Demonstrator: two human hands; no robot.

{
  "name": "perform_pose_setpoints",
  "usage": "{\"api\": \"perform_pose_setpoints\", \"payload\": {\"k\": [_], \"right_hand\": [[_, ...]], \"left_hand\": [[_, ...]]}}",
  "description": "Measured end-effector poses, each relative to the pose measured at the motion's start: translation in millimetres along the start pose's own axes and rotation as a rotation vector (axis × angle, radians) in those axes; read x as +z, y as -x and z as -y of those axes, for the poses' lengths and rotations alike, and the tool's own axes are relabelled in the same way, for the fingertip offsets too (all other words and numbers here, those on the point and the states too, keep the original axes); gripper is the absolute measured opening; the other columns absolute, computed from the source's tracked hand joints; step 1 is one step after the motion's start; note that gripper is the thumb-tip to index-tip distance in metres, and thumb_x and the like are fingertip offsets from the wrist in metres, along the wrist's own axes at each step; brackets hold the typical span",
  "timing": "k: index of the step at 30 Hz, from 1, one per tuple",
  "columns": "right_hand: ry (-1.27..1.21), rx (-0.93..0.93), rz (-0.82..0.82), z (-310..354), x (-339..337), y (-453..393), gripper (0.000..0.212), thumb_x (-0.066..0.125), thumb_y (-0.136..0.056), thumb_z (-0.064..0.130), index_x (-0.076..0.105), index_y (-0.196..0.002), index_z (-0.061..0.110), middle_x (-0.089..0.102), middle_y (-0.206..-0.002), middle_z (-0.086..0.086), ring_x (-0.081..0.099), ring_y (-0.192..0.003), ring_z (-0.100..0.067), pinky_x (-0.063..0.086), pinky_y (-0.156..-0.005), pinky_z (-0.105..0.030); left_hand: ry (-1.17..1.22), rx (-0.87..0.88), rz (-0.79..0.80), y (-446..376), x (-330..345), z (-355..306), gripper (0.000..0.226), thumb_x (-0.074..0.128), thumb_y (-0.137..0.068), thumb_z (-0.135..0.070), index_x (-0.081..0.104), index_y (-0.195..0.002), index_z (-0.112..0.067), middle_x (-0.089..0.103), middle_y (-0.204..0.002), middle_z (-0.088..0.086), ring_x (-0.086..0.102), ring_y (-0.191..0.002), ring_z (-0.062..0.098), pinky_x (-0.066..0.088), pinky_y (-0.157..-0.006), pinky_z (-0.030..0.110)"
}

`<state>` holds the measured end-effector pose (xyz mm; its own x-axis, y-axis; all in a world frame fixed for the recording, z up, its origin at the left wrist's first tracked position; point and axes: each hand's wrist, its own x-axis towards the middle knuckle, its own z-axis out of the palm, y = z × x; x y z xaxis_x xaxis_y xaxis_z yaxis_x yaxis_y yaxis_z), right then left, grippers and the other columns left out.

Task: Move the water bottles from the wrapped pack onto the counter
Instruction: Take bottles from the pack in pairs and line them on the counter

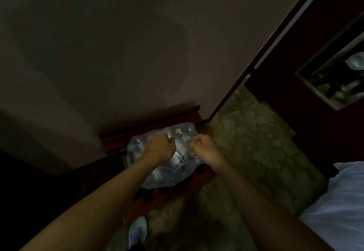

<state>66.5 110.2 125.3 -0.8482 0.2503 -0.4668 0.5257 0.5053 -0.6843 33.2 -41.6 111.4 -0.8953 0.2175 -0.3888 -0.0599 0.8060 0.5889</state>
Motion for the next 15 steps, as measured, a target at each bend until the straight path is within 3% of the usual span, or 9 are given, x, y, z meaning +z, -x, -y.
{"api": "perform_pose_setpoints", "payload": {"k": [3, 6, 9, 12, 15], "right_hand": [[0.054, 0.037, 0.138, -16.3, 15.6, -27.2, 0.030, 0.057, -0.093, 0.020, 0.060, -0.070, 0.002, 0.052, -0.067, -0.014, 0.054, -0.064, -0.024, 0.047, -0.060, -0.030], [0.124, 0.074, 0.260, -37.1, 35.8, -57.9, 0.038, 0.050, -0.093, 0.012, 0.043, -0.056, 0.012, 0.044, -0.062, -0.013, 0.048, -0.066, -0.027, 0.042, -0.065, -0.037], [0.172, 0.115, 0.355, -52.0, 53.3, -83.8, 0.026, 0.041, -0.095, 0.010, 0.051, -0.071, 0.010, 0.057, -0.078, -0.010, 0.057, -0.084, -0.029, 0.046, -0.075, -0.035], [0.223, 0.113, 0.484, -64.8, 68.8, -107.0, 0.025, 0.037, -0.097, 0.011, 0.054, -0.080, 0.016, 0.057, -0.087, -0.005, 0.055, -0.094, -0.024, 0.047, -0.084, -0.035], [0.281, 0.125, 0.554, -77.9, 78.2, -129.0, 0.031, 0.037, -0.100, 0.014, 0.060, -0.119, 0.005, 0.062, -0.119, -0.017, 0.059, -0.110, -0.030, 0.045, -0.085, -0.031]], "left_hand": [[0.065, -0.044, 0.071, -16.8, 20.7, 9.2, 0.032, 0.041, -0.101, -0.027, 0.060, -0.089, -0.004, 0.068, -0.096, 0.017, 0.065, -0.090, 0.029, 0.045, -0.072, 0.033], [0.114, -0.124, 0.139, -34.5, 43.2, 19.5, 0.033, 0.043, -0.101, -0.022, 0.056, -0.075, -0.006, 0.063, -0.079, 0.011, 0.060, -0.073, 0.023, 0.046, -0.067, 0.034], [0.239, -0.229, 0.125, -51.1, 64.7, 23.3, 0.033, 0.047, -0.098, -0.016, 0.057, -0.070, -0.002, 0.051, -0.062, 0.004, 0.043, -0.053, 0.011, 0.036, -0.052, 0.025], [0.276, -0.287, 0.086, -67.8, 87.1, 24.3, 0.027, 0.046, -0.098, -0.011, 0.068, -0.090, 0.003, 0.060, -0.079, 0.008, 0.047, -0.062, 0.009, 0.032, -0.049, 0.016], [0.298, -0.325, 0.097, -83.3, 110.1, 28.6, 0.028, 0.043, -0.099, -0.005, 0.068, -0.100, 0.007, 0.065, -0.099, 0.018, 0.057, -0.078, 0.017, 0.034, -0.057, 0.009]]}}
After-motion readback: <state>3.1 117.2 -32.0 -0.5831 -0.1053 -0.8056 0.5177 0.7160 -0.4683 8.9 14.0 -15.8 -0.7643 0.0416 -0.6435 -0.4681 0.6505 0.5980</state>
